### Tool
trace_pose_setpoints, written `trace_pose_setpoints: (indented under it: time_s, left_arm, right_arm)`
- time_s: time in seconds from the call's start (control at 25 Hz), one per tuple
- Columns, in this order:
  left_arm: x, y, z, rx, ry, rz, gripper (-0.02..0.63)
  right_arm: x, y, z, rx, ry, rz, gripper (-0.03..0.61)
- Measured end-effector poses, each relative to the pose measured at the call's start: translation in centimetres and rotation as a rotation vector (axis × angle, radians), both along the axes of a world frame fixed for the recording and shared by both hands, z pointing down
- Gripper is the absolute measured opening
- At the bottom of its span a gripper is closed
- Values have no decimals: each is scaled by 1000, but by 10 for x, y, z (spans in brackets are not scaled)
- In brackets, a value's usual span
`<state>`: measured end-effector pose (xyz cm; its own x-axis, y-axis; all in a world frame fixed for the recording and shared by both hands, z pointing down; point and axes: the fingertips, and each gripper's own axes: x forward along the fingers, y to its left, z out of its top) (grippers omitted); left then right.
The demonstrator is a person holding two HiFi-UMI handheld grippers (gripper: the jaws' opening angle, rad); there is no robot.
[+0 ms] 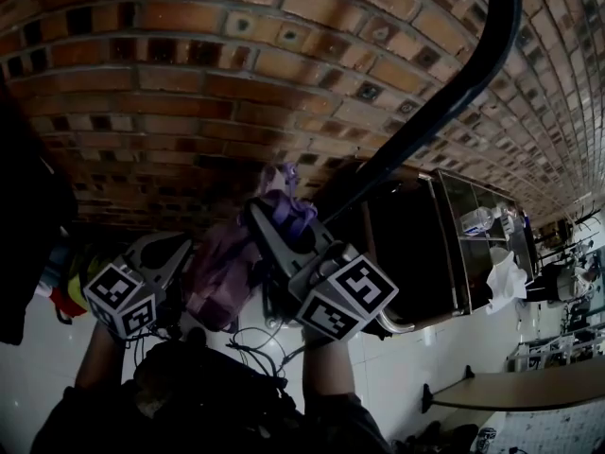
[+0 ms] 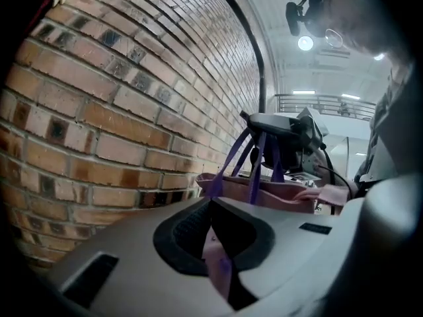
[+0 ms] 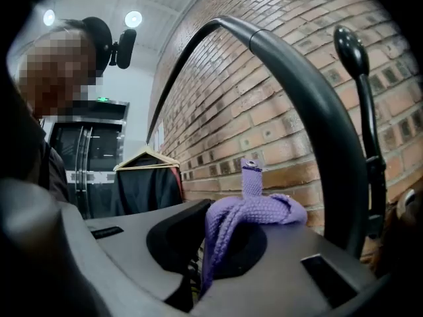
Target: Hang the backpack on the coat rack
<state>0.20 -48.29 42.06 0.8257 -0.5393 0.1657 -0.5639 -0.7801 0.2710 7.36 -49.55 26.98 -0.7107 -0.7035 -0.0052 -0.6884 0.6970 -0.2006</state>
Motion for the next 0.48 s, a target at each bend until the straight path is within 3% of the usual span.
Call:
trace_pose_setpoints:
  time_s: [0.2, 0.48]
  left_arm:
    - [10, 0, 1, 0, -11, 19, 14]
    - [22, 5, 1, -1, -20, 40, 14]
  right_arm:
    - [20, 5, 4, 5, 1, 56, -2]
    - [37, 18, 19, -30, -83, 92, -2]
